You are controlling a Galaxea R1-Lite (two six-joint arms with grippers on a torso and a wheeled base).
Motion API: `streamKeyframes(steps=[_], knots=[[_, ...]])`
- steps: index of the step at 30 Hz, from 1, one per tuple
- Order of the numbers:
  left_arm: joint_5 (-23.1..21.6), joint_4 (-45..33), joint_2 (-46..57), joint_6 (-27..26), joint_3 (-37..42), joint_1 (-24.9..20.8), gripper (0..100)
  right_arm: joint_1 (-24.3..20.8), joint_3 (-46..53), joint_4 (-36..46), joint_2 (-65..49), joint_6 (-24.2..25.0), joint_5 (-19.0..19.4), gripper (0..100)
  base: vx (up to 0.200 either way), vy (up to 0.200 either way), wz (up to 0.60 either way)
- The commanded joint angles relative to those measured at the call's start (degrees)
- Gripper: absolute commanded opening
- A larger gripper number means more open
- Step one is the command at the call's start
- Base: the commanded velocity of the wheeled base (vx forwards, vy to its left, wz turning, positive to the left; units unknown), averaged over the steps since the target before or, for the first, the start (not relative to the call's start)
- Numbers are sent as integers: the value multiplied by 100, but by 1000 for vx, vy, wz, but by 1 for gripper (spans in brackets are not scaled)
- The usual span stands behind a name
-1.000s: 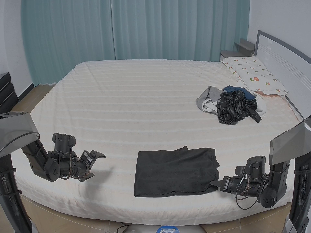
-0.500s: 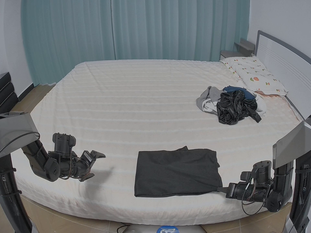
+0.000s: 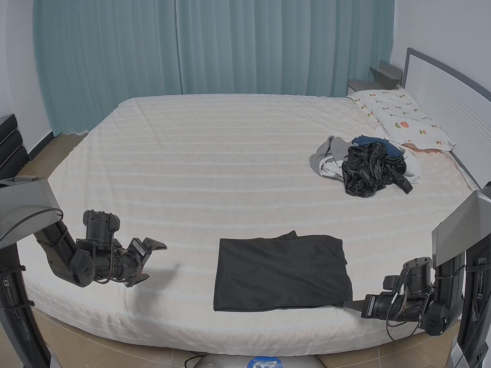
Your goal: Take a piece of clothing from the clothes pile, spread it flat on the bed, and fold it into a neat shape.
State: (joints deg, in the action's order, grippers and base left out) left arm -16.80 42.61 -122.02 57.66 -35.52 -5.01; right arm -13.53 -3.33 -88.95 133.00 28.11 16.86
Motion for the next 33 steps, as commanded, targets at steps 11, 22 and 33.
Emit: streamKeyframes(steps=[11, 22, 33], knots=[[-8, 11, 46, 8, 98, 0, 100, 334, -2462, 669, 499, 441, -157, 100, 0, 0, 0], [-8, 11, 46, -1, 98, -9, 100, 369, -4238, 1311, 1264, 1179, -403, 100, 0, 0, 0], [-8, 20, 38, -9, 98, -9, 100, 571, -4334, 1117, 1272, 1935, -359, 0, 0, 0, 0]])
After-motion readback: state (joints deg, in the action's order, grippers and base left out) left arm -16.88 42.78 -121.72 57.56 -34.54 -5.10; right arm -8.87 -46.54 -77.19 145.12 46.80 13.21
